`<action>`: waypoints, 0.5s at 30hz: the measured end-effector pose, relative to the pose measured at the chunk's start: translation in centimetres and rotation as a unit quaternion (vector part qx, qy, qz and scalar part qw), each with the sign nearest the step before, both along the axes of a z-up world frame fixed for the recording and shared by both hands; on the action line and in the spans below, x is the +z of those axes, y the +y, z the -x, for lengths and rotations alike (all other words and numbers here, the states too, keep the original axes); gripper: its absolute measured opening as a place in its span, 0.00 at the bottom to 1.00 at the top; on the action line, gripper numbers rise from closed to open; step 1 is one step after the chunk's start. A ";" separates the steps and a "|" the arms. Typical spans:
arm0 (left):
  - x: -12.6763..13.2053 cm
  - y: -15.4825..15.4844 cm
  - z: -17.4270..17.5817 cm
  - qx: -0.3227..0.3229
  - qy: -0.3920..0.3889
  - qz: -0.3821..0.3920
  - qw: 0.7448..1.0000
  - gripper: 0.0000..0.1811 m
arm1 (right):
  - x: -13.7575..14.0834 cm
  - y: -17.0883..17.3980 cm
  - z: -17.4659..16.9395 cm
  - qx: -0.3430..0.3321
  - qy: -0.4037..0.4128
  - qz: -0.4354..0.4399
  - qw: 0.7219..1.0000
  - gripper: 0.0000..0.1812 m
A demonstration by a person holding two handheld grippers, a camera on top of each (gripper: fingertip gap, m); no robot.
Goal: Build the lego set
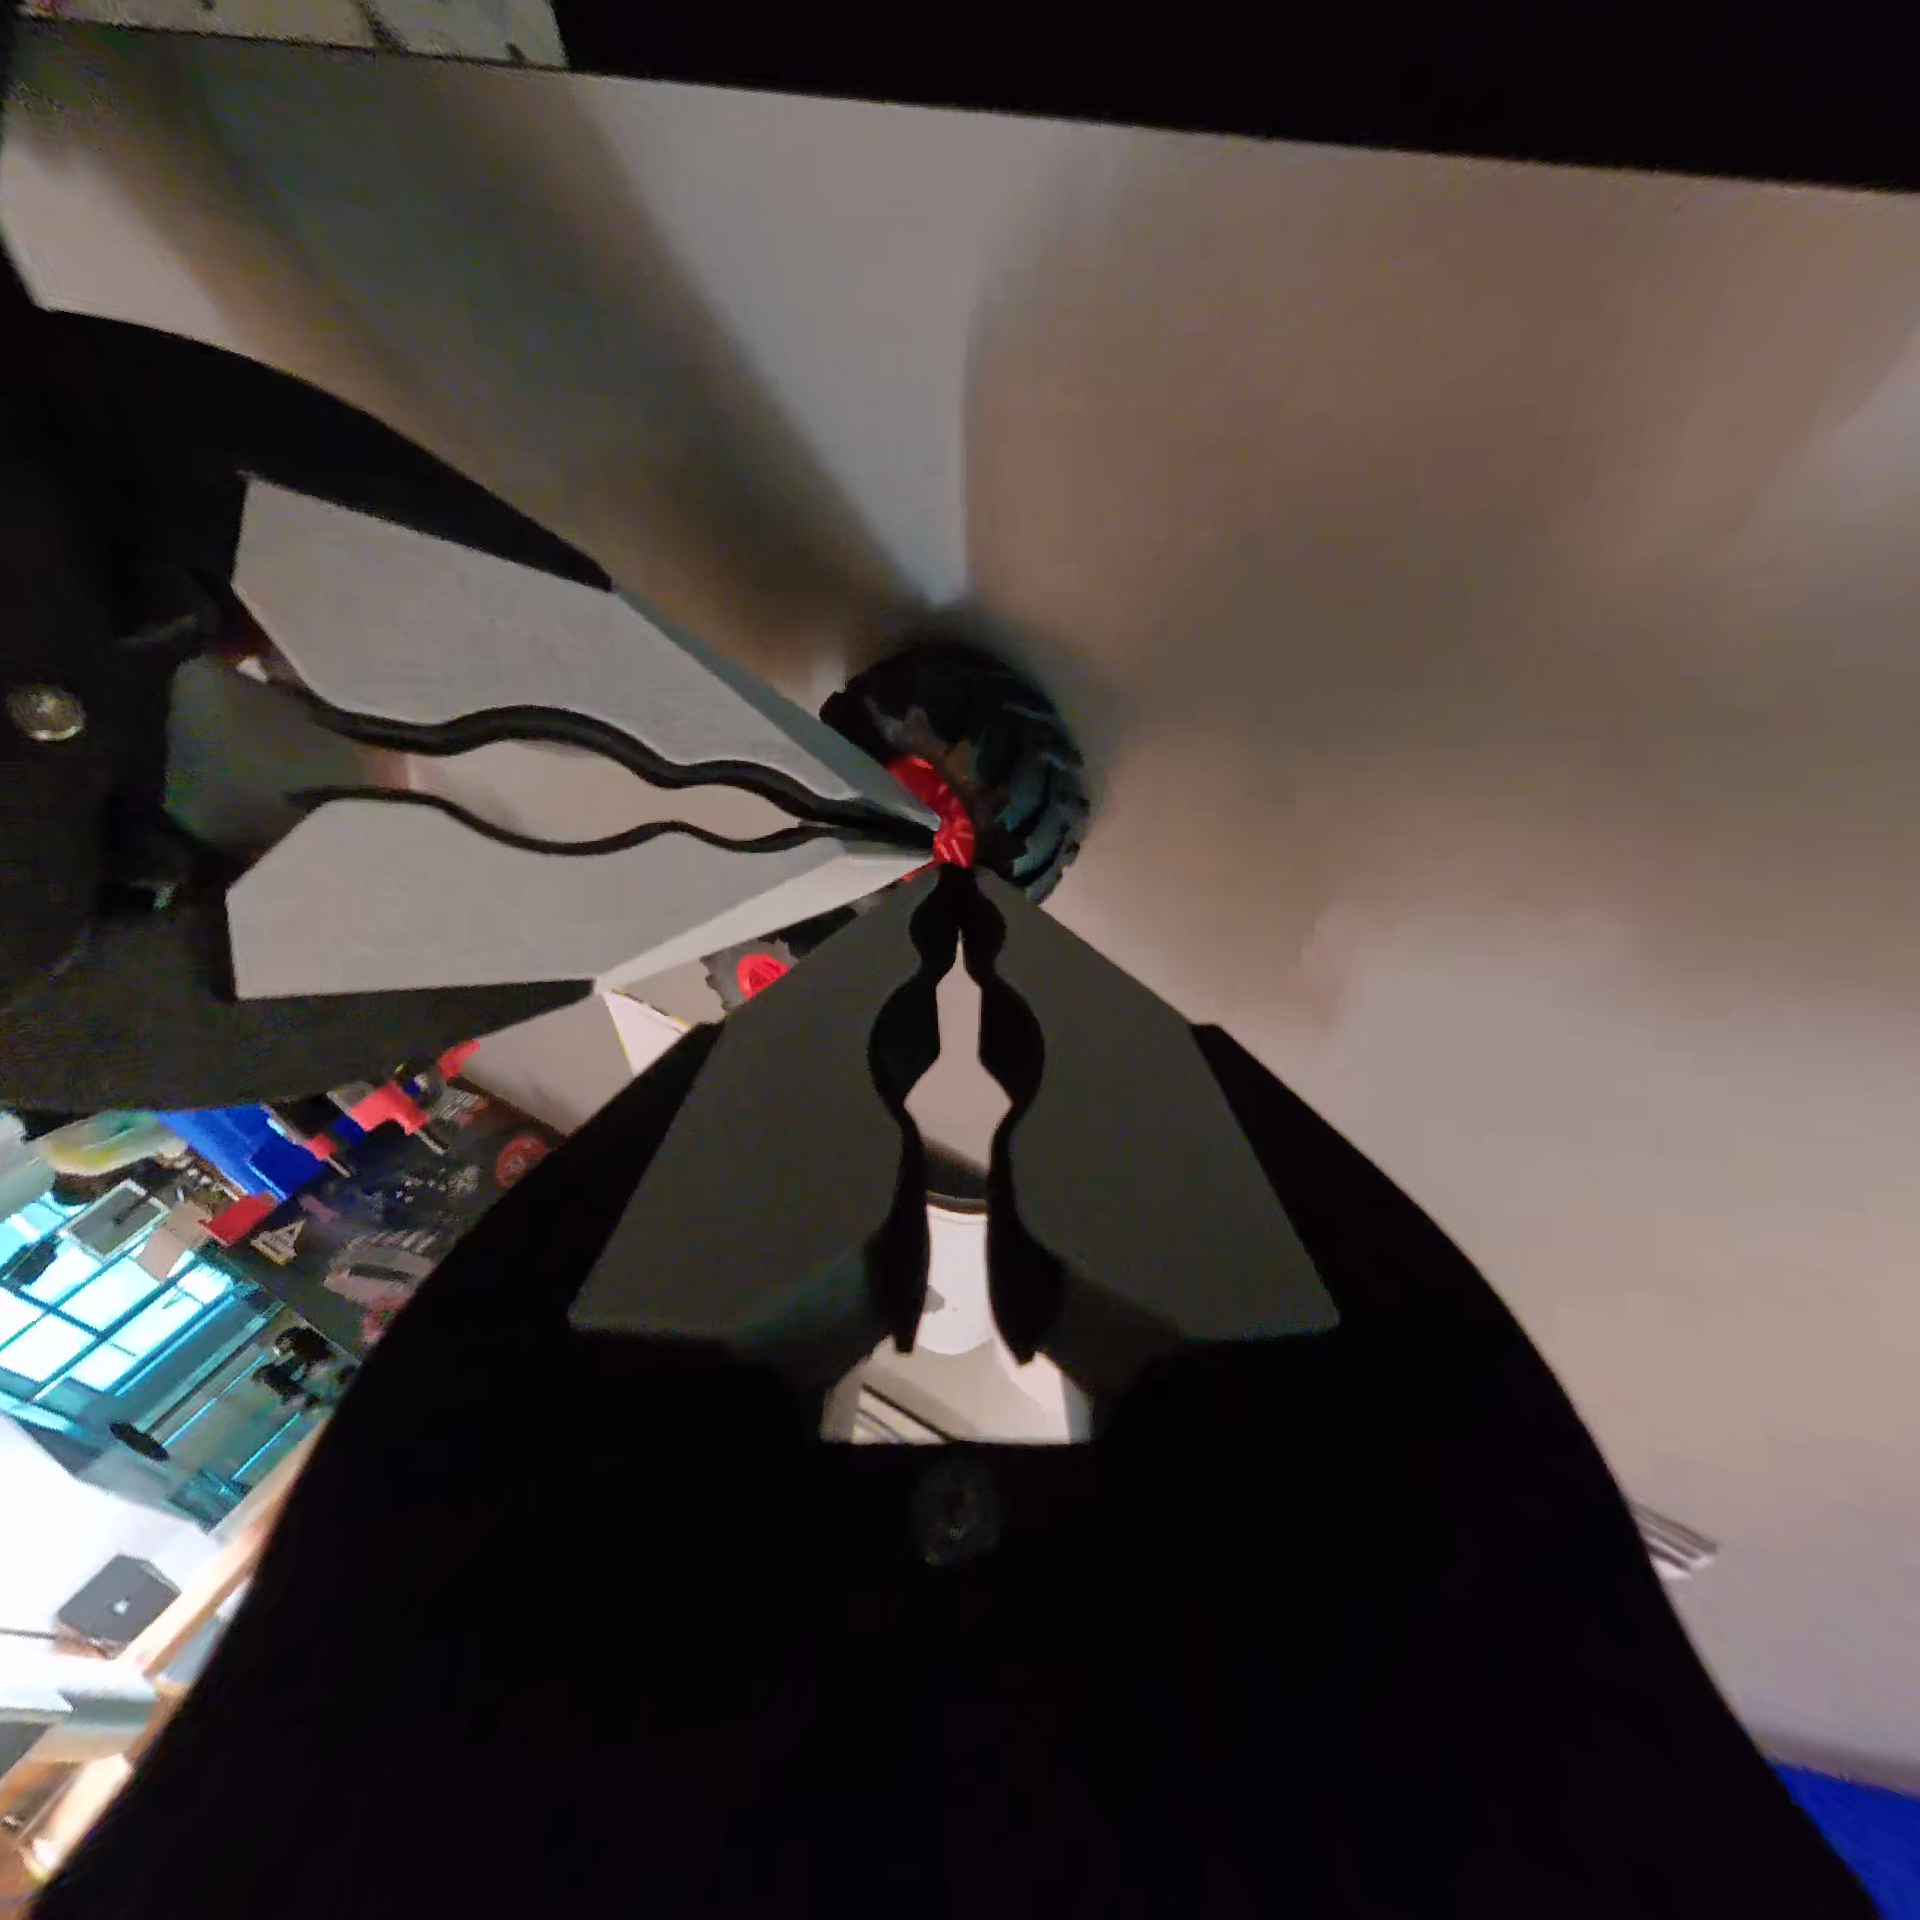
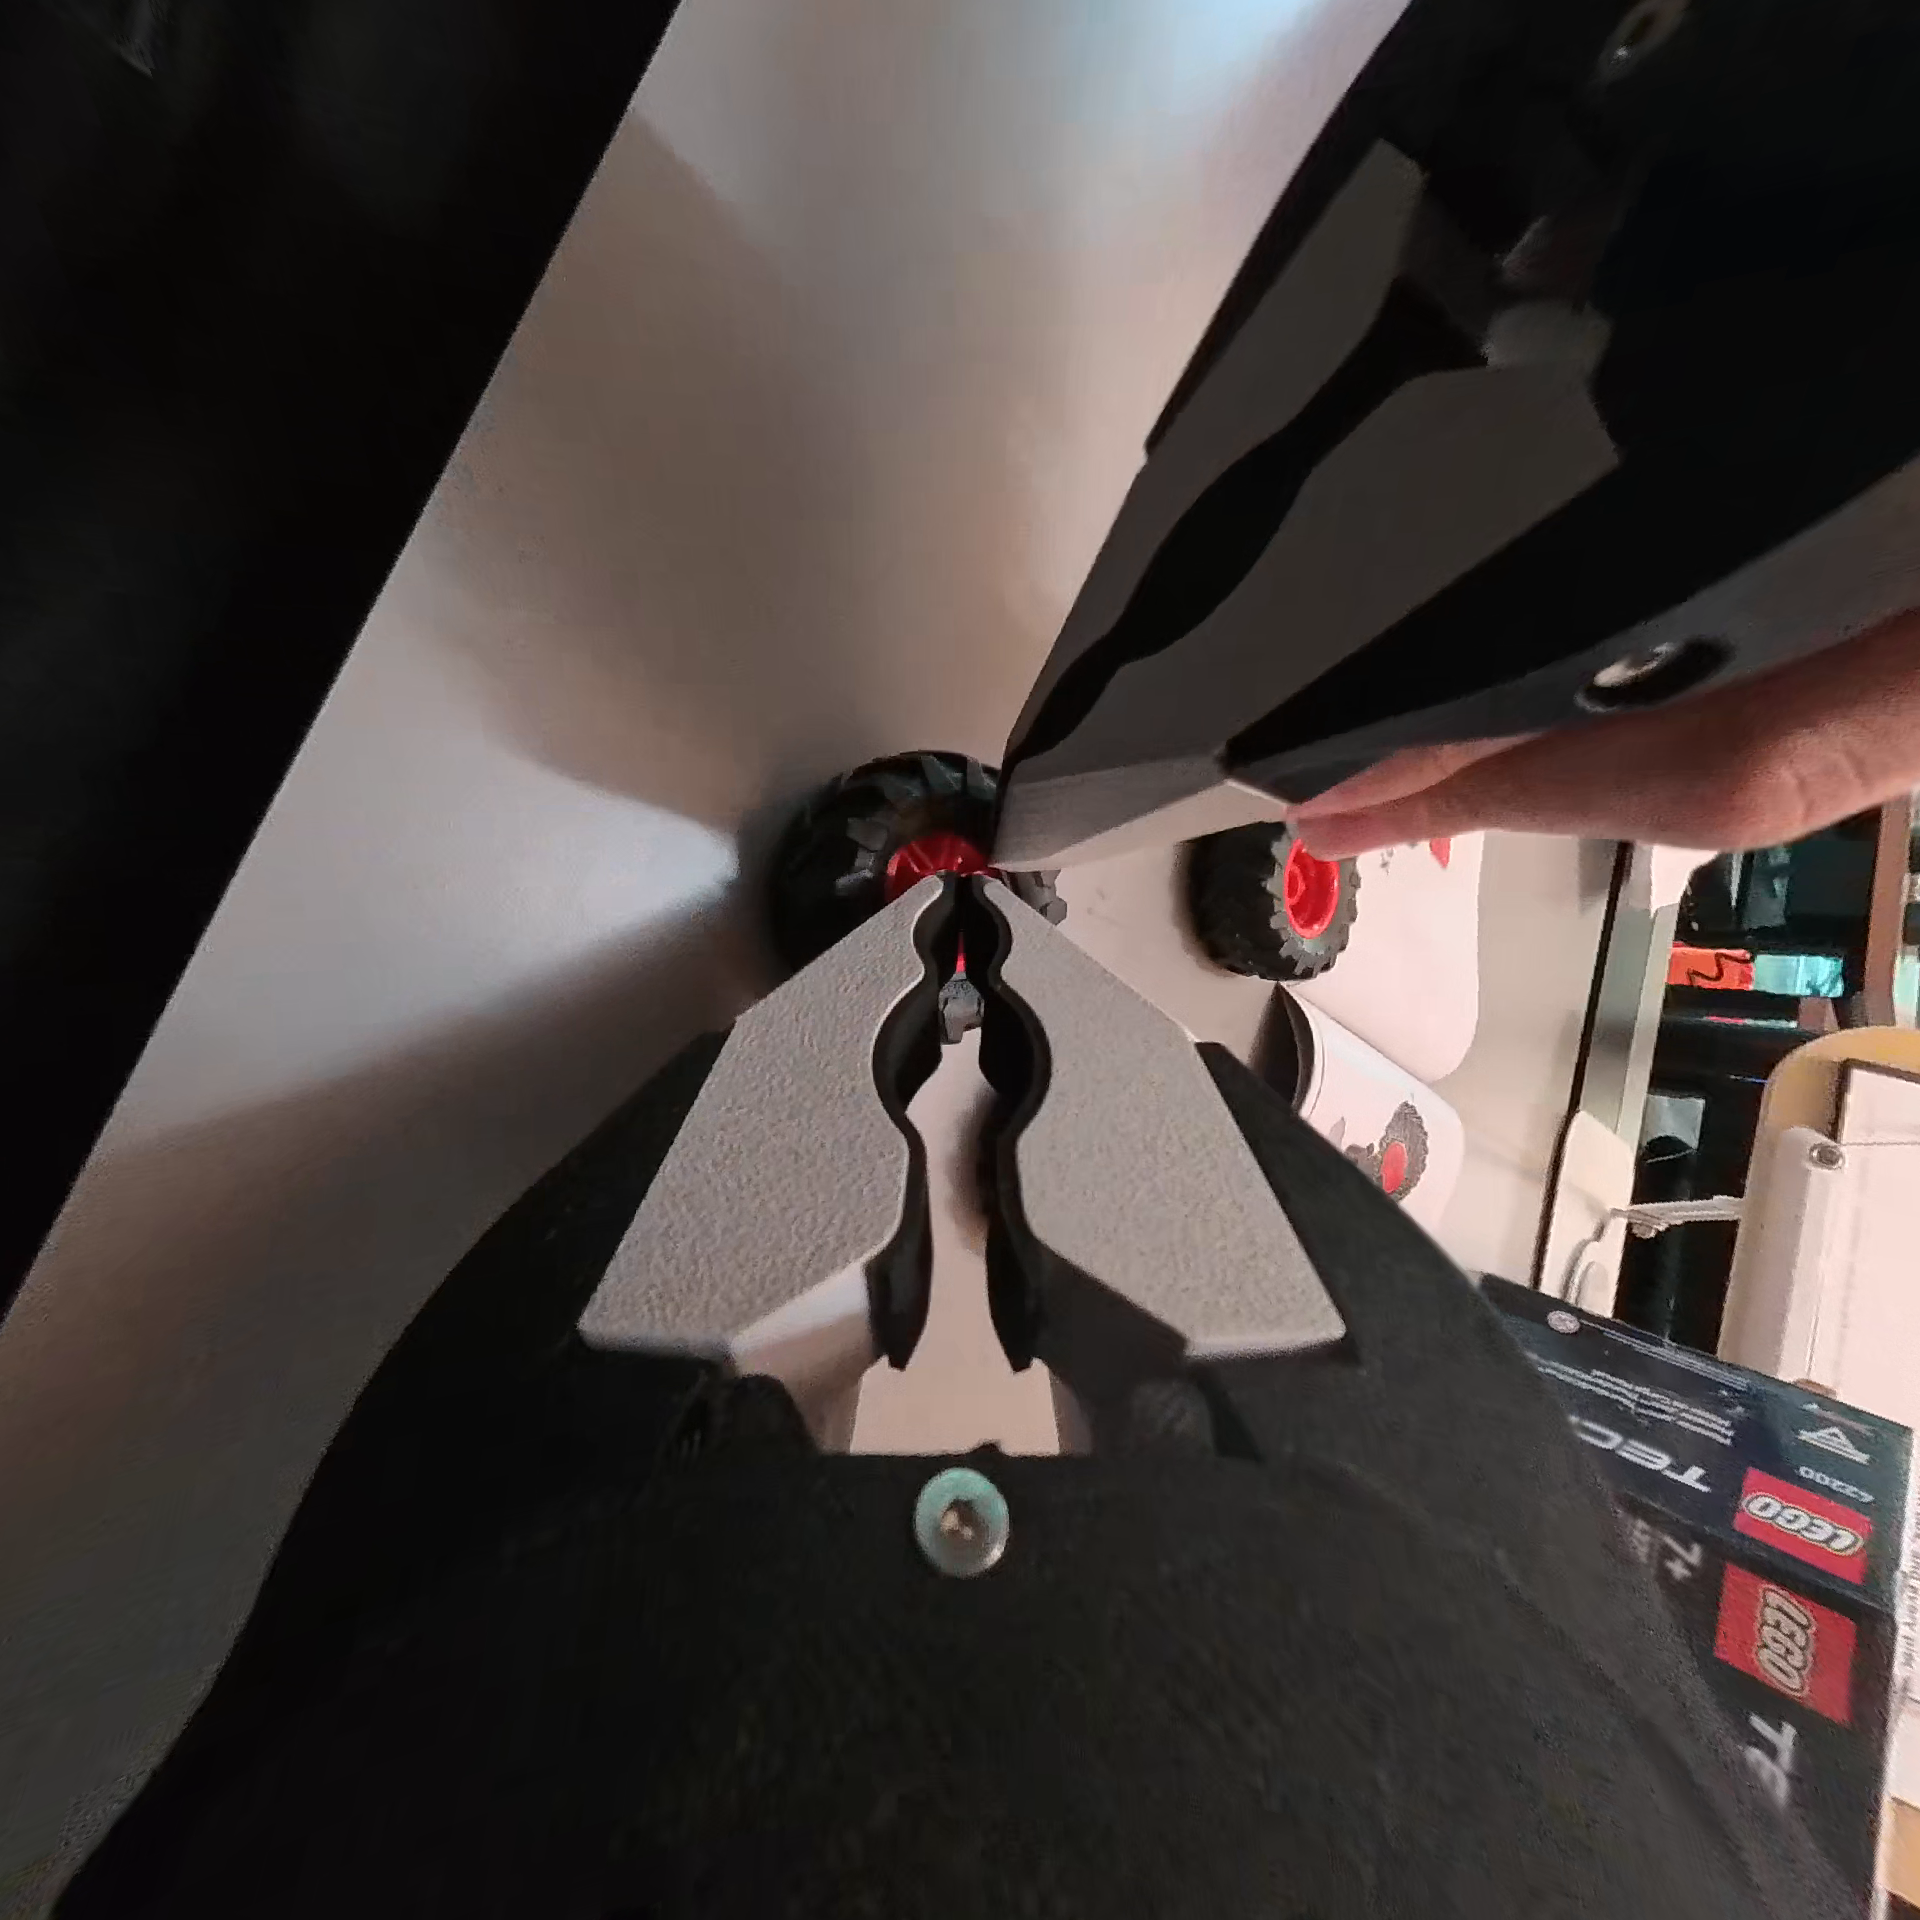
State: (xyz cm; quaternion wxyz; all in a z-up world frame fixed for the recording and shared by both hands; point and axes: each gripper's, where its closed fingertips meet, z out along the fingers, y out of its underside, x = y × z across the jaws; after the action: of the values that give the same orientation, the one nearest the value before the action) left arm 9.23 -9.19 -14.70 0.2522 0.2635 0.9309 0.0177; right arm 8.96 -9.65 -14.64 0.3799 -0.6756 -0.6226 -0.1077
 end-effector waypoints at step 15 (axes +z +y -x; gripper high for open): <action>-0.1 0.2 0.7 -0.003 -0.029 0.023 0.999 0.00 | -0.1 -0.3 0.0 0.022 0.009 0.054 0.998 0.00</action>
State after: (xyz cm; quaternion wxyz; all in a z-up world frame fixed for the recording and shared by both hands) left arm 8.57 -8.98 -14.81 0.2849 0.2594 0.9228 0.0029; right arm 8.97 -9.98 -14.78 0.3513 -0.6820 -0.6387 -0.0594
